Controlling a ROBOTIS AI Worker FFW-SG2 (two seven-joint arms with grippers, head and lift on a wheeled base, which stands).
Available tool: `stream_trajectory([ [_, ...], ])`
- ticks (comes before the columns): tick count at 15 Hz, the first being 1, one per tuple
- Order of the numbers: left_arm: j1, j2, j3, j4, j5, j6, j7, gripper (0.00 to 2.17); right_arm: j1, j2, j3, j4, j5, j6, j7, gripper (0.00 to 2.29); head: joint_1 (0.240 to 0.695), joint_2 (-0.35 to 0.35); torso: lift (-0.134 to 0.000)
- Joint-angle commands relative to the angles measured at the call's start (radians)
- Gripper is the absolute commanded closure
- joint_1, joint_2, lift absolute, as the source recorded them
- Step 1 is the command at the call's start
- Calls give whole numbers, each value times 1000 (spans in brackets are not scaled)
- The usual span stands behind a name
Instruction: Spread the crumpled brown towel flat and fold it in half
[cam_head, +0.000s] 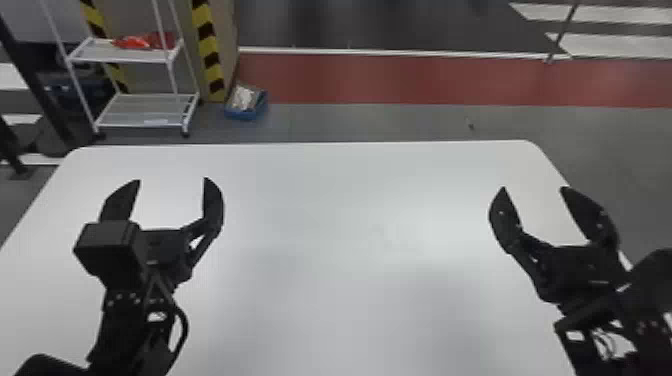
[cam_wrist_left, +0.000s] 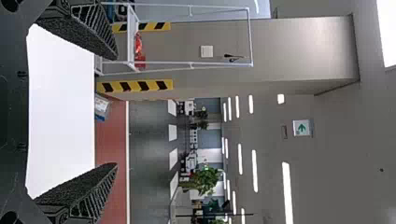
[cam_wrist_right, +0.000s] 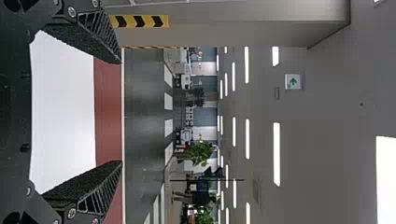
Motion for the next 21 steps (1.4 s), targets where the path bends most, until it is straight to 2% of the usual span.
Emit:
stream_trajectory([
  [1,-1,0,-1,-4,2,0,-2,73,13,0,-13,-9,0,0,-1,130,695,-51,-125],
  [21,9,9,-6,-61,29,43,-34,73,46,-7,-50,-34,-2,18,-6,151,695,-95,-125],
])
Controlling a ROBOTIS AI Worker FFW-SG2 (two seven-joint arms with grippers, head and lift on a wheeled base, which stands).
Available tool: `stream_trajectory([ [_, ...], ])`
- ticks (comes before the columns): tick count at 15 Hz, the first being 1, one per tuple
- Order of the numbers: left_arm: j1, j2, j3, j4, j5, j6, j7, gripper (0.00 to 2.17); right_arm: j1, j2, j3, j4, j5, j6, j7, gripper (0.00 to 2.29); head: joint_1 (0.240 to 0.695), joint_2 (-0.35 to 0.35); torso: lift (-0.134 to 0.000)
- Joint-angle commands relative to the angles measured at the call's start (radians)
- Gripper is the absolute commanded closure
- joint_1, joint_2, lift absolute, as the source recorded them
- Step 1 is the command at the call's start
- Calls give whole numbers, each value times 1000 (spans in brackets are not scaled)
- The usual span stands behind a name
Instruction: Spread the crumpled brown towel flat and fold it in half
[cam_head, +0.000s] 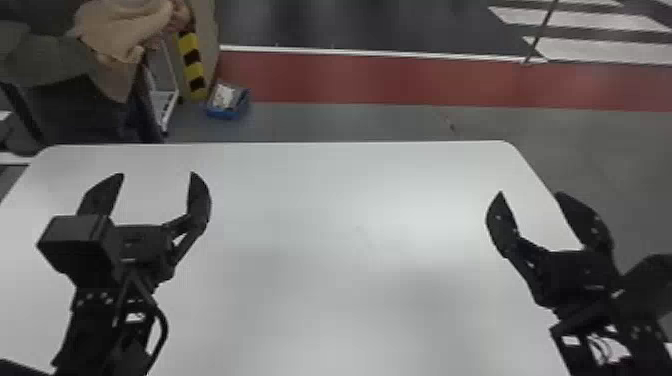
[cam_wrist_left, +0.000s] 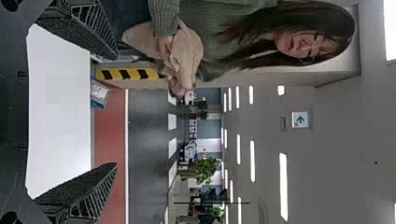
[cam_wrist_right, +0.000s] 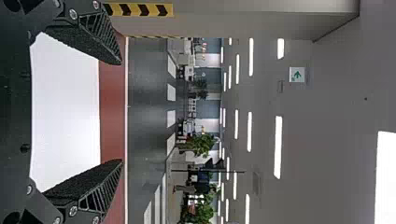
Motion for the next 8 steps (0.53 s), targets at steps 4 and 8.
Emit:
stream_trajectory([
  [4,8,3,2,-13,0,9,-6,73,7,-4,-3,-18,0,11,1,151,695,-96,-125],
  [8,10,1,0,-15,0,16,-6,73,9,-2,-5,-19,0,17,1,151,695,-98,-125],
])
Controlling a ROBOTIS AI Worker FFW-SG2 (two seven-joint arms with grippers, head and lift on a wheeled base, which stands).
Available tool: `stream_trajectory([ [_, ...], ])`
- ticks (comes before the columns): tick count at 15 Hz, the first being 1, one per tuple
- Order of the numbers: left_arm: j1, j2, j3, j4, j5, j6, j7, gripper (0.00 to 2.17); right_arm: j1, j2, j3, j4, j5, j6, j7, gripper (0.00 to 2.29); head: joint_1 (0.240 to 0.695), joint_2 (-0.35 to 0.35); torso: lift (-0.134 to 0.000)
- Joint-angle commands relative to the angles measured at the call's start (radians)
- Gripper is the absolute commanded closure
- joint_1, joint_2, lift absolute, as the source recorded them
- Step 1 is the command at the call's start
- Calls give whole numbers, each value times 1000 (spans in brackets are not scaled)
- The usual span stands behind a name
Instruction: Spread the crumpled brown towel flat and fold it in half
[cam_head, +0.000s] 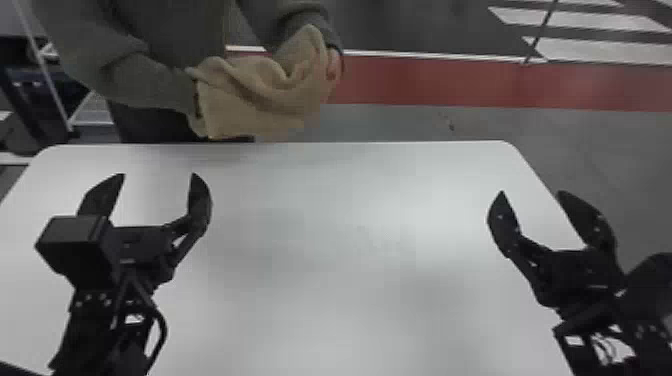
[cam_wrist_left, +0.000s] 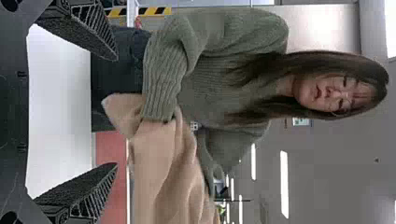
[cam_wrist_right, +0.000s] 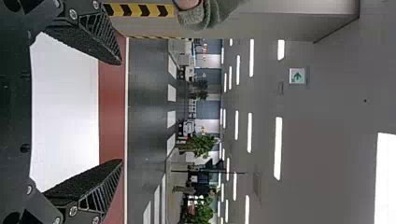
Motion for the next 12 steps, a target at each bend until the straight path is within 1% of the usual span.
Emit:
stream_trajectory([
  [1,0,-2,-1,1,0,11,-1,73,0,0,1,0,0,6,1,151,695,-97,-125],
  [12,-1,-3,-1,2,2,14,-1,73,6,1,-4,-3,0,18,1,151,695,-100,-125],
])
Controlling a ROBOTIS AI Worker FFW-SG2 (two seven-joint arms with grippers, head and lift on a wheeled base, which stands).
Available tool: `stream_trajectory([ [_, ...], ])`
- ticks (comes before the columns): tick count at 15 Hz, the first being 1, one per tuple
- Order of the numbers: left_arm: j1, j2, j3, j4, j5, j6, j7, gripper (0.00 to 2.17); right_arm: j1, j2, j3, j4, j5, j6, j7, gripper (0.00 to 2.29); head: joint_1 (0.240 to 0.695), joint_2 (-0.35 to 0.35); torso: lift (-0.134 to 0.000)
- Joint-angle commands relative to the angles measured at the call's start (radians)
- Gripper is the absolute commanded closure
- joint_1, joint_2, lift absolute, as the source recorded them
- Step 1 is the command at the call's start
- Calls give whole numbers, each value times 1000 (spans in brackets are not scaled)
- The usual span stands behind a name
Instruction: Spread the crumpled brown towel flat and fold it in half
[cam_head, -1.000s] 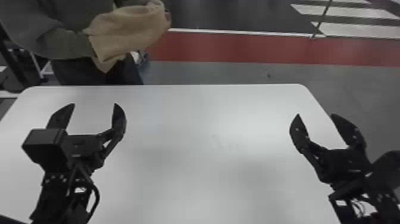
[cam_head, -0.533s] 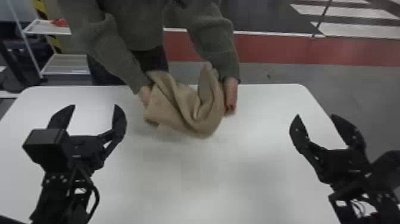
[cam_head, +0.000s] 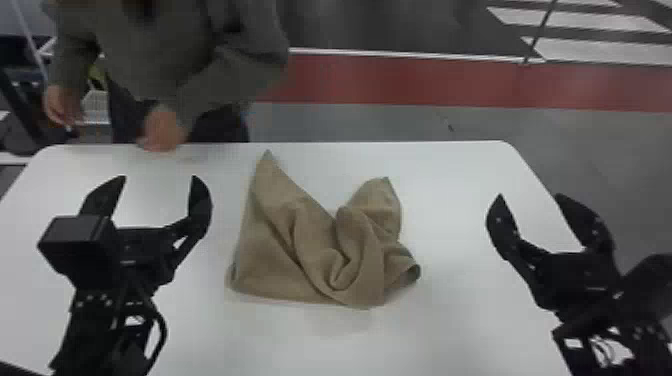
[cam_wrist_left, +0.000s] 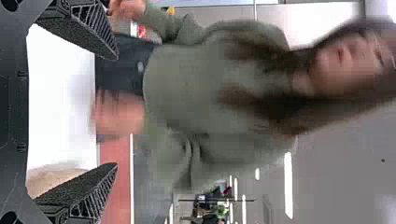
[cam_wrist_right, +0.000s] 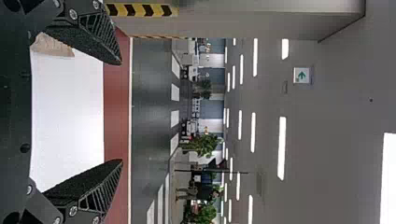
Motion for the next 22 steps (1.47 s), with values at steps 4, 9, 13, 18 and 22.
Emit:
stream_trajectory([
  [4,0,0,-1,3,0,0,0,73,0,2,0,2,2,10,0,151,695,-100,-125],
  [9,0,1,-1,6,0,-3,0,73,-6,0,0,23,5,22,17,218,695,-101,-125],
  [13,0,1,-3,8,-2,0,-1,73,-21,0,-3,67,0,78,181,218,695,-87,-125],
  [18,0,3,-4,11,0,-3,-6,73,-63,32,11,95,94,225,296,289,695,-51,-125],
  [22,-3,5,-4,16,6,-3,-12,73,-115,49,41,193,192,259,395,289,695,-34,-125],
])
